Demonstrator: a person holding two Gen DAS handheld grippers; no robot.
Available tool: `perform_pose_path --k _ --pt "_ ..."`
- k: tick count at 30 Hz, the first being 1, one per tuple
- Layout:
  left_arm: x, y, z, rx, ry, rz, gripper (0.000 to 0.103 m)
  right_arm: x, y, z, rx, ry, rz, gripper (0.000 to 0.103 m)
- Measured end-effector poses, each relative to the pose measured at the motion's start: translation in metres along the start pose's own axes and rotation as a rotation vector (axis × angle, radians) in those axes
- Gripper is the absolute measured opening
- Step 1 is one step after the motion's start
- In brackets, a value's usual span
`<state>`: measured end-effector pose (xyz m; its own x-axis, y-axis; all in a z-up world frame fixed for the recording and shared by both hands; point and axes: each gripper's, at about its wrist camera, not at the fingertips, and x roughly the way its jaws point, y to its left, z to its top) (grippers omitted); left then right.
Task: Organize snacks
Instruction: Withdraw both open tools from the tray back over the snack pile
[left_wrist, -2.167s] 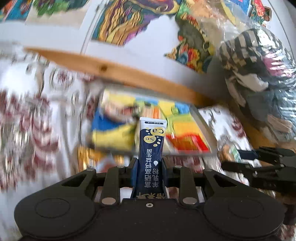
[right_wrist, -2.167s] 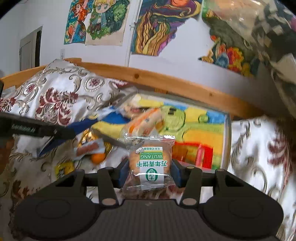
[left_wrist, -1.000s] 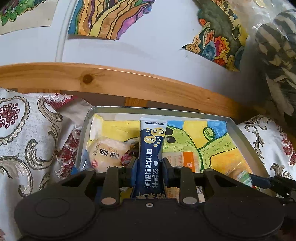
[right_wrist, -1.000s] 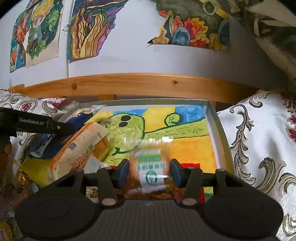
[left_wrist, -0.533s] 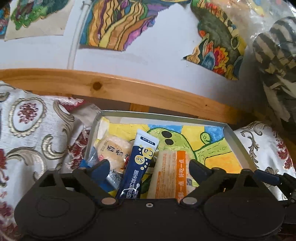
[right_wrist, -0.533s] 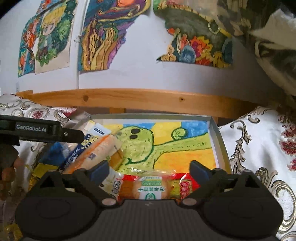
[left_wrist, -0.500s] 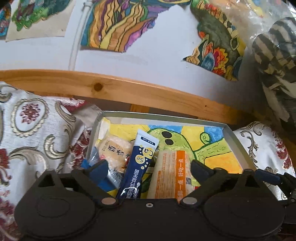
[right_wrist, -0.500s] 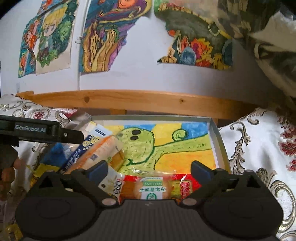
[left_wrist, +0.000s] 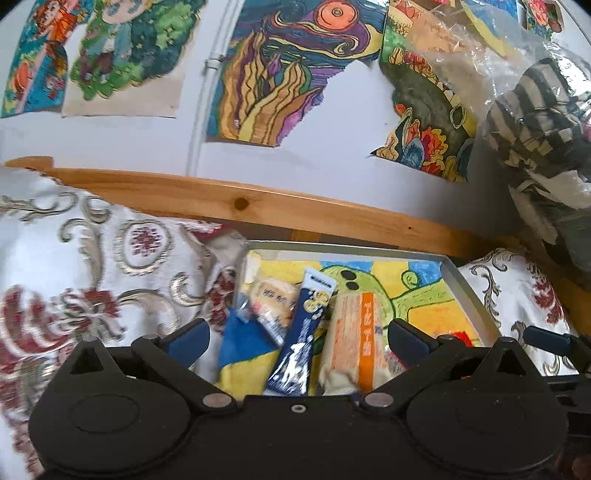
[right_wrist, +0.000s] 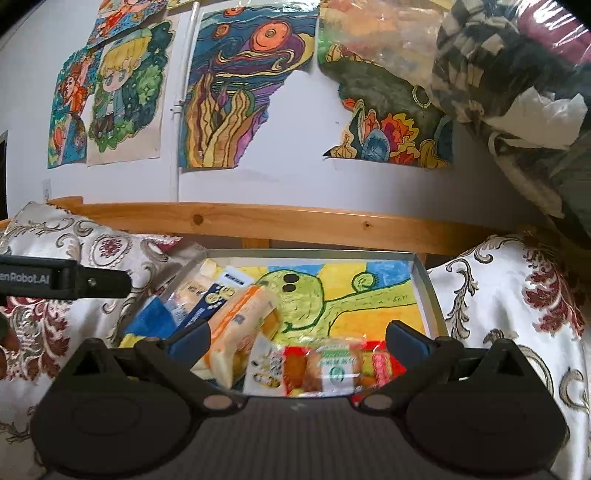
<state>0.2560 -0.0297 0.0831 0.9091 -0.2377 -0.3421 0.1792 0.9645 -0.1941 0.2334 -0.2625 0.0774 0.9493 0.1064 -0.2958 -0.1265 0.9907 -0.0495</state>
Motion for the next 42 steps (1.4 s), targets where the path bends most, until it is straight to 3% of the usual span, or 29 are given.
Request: perform_pose_path --k 12,26,33,42 --pt "-0.069 0.026 -0.026 0.015 0.0 0.074 0.102 -0.045 0.028 -0.007 -0.022 0.008 0.026 0.103" --pt "-0.12 0.054 -0.075 -0.02 0.165 0.133 0.102 -0.085 0.074 -0.031 -0.156 0.041 0.128 0.103" --pt "-0.116 0.057 -0.088 -0.037 0.254 0.138 0.102 -0.085 0.093 -0.062 -0.204 0.172 0.18 0.103" --pt "-0.105 0.061 -0.1 -0.033 0.3 0.12 0.102 -0.07 0.101 -0.085 -0.199 0.325 0.209 0.103"
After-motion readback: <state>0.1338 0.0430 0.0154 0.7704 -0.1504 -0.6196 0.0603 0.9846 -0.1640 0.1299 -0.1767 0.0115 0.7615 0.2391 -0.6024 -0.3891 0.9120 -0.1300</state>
